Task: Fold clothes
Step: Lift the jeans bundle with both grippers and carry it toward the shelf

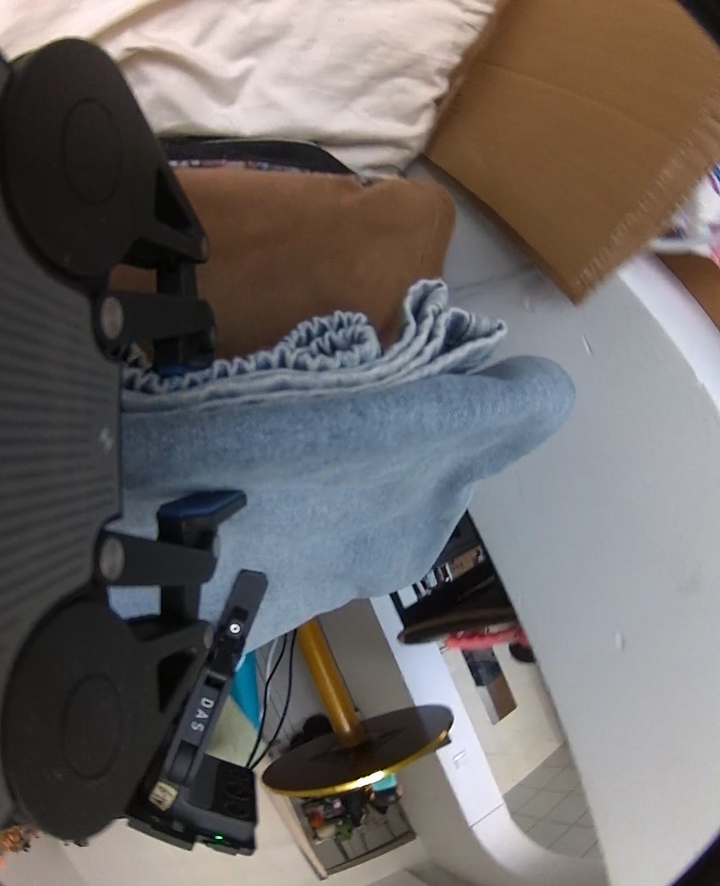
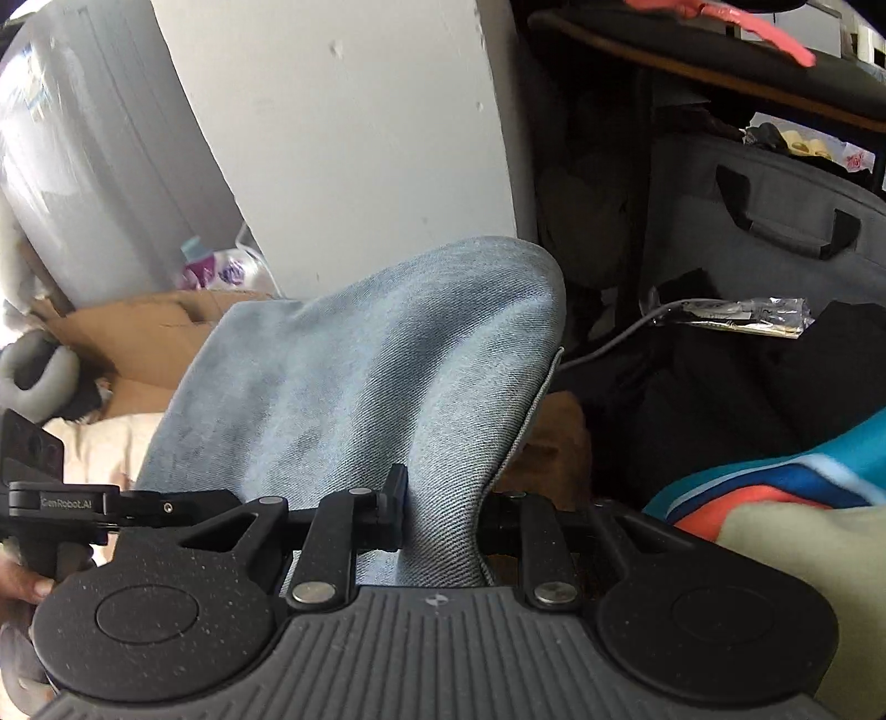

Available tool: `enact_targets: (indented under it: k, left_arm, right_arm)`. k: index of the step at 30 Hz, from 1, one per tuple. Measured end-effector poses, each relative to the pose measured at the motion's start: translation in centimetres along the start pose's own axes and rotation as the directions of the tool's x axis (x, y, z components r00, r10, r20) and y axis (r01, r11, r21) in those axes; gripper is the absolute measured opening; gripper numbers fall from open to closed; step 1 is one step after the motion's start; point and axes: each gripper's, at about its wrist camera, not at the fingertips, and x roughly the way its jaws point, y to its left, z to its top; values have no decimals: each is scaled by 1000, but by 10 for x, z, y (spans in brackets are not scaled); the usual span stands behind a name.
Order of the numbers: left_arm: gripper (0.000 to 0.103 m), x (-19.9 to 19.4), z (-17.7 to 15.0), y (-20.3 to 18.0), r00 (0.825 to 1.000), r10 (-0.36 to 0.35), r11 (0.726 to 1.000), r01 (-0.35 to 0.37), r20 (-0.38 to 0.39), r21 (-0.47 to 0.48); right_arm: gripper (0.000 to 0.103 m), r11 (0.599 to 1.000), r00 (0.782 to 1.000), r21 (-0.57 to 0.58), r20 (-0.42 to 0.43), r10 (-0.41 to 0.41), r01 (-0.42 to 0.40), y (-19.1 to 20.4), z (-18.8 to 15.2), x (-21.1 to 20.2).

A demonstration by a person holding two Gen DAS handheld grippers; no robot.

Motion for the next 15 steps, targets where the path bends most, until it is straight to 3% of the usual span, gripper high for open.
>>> enact_targets:
  k: [13,15]
  left_arm:
    - [41,23,-5,44,996,67,993,-72,-59,-91]
    - [41,20,-3,38,992,89,994,-94,-85,-63]
  right_arm:
    - [22,999,999,47,-32,13,-12,-22,-33,61]
    - [22,997,999,74,-34,21,-18,-28,-39,67]
